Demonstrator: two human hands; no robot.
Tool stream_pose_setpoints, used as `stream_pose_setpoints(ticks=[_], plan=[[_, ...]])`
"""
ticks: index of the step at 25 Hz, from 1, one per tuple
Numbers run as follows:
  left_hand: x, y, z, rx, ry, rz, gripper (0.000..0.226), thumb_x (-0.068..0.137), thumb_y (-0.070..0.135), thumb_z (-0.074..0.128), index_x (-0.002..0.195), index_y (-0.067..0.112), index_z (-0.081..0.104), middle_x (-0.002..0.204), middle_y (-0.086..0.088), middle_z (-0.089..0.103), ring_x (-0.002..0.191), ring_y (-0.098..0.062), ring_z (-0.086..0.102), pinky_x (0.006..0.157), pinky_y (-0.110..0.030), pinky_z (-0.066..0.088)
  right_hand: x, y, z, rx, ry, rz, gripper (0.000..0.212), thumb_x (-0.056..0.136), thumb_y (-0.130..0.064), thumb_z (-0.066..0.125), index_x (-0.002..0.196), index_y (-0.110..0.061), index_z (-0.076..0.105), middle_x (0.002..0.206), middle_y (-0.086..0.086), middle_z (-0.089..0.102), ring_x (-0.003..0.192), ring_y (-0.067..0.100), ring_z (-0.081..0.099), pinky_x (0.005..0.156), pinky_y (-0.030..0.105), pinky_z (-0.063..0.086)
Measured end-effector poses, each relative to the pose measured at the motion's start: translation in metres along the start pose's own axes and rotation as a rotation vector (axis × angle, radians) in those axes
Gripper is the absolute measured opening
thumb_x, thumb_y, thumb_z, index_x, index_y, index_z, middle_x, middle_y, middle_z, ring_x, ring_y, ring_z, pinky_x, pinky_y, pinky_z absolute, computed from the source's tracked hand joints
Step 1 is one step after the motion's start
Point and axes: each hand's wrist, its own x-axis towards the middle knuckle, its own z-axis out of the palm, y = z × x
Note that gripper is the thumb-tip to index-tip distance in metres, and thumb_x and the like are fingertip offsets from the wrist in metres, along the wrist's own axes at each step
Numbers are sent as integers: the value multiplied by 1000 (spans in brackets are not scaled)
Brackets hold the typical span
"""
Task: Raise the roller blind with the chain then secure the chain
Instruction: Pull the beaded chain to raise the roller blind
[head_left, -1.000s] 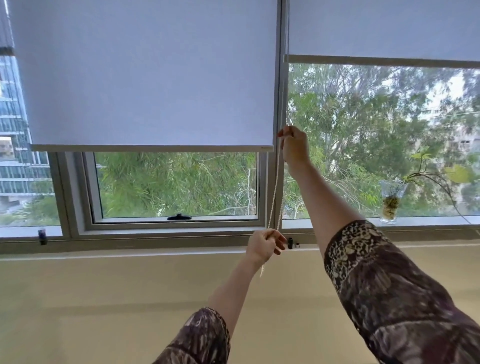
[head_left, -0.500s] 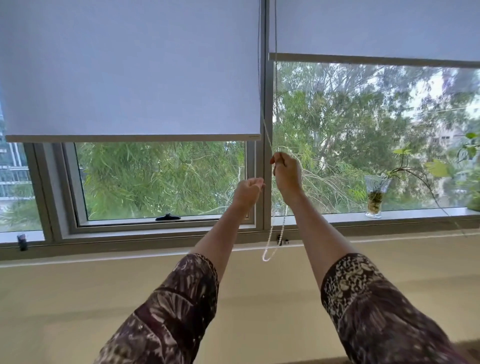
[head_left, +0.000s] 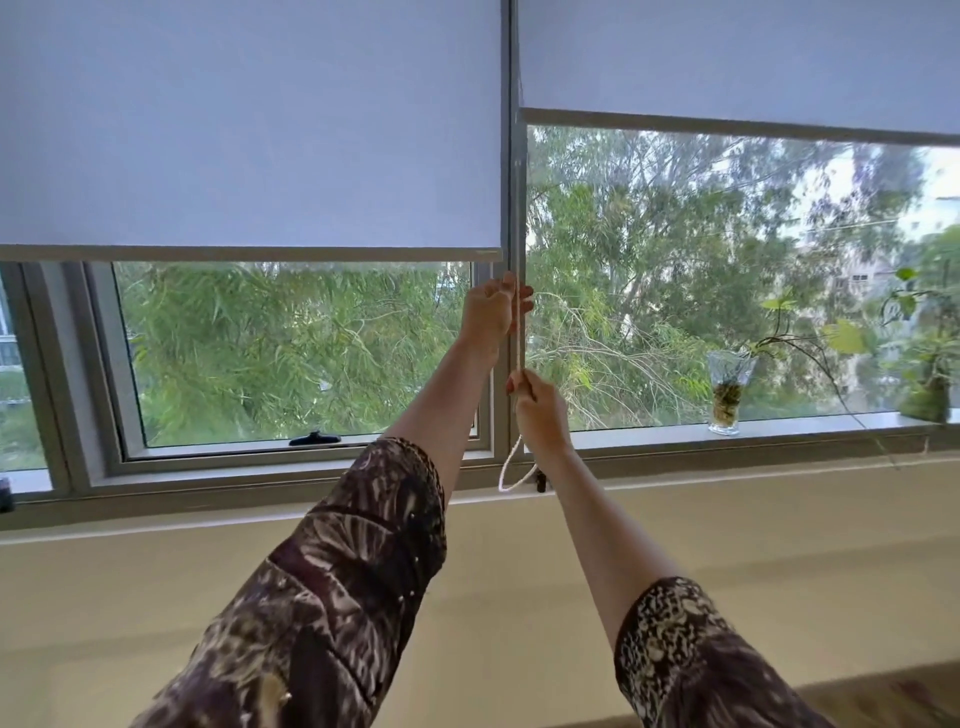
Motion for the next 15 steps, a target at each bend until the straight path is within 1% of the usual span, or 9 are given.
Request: stream_pose_setpoints(ticks=[1, 3, 5, 7, 9, 10, 11, 13, 15], plan=[[1, 2, 2, -2, -1, 2, 29, 100, 16, 44, 118, -1, 59, 104, -11, 69, 76, -14, 62, 71, -31, 44, -6, 6, 2, 4, -6, 9, 26, 97, -10, 43, 77, -14, 59, 55, -9, 48, 40, -2, 39, 42, 12, 26], [4, 1, 4, -15, 2, -6, 30, 99, 17, 46, 119, -2, 58, 113, -16, 67, 74, -13, 62, 72, -30, 47, -17, 18, 5, 7, -21, 30, 27, 98, -11, 43, 77, -11, 59, 54, -10, 47, 40, -1, 38, 43, 15, 26], [6, -4, 6, -13, 10, -20, 32, 98, 19, 47, 120, -3, 56, 114, -16, 66, 76, -14, 62, 72, -29, 50, -28, 28, 10, 1, -50, 55, 28, 98, -12, 43, 76, -11, 59, 53, -12, 46, 43, 0, 37, 45, 21, 26], [8, -9, 10, 27, -5, -31, 34, 99, 23, 47, 120, -2, 55, 108, -14, 64, 80, -16, 62, 77, -34, 51, -40, 37, 15, -7, -73, 79, 28, 97, -12, 43, 72, -14, 56, 52, -11, 46, 45, 5, 38, 49, 27, 28], [10, -13, 15, 53, -4, -42, 34, 99, 27, 47, 117, -1, 56, 100, -7, 63, 75, -12, 60, 72, -32, 47, -52, 47, 18, -34, -97, 103, 30, 97, -14, 44, 68, -19, 53, 52, -9, 45, 47, 9, 37, 52, 31, 29], [11, -14, 16, 56, 19, -47, 33, 99, 27, 46, 116, 0, 57, 94, -4, 63, 71, -11, 59, 69, -30, 46, -58, 53, 18, -55, -99, 106, 32, 97, -15, 44, 66, -22, 50, 52, -9, 44, 46, 8, 37, 52, 32, 28], [12, -17, 17, 52, 56, -51, 32, 100, 25, 45, 114, 0, 58, 87, -2, 62, 67, -10, 58, 67, -29, 47, -63, 57, 17, -73, -97, 104, 34, 96, -15, 45, 63, -24, 47, 52, -8, 45, 45, 6, 37, 51, 30, 28], [13, -25, 15, 41, 129, -49, 28, 100, 14, 42, 112, -3, 61, 74, 0, 57, 60, -10, 52, 63, -31, 47, -68, 66, 15, -96, -116, 102, 36, 96, -14, 45, 61, -26, 45, 55, -7, 49, 47, 4, 38, 51, 26, 29], [10, -36, 13, 99, 157, -16, 26, 95, 1, 40, 105, -2, 63, 68, 1, 52, 57, -11, 47, 60, -34, 47, -68, 74, 11, -94, -163, 113, 36, 96, -13, 45, 63, -25, 47, 54, -8, 48, 49, 6, 39, 52, 27, 30]])
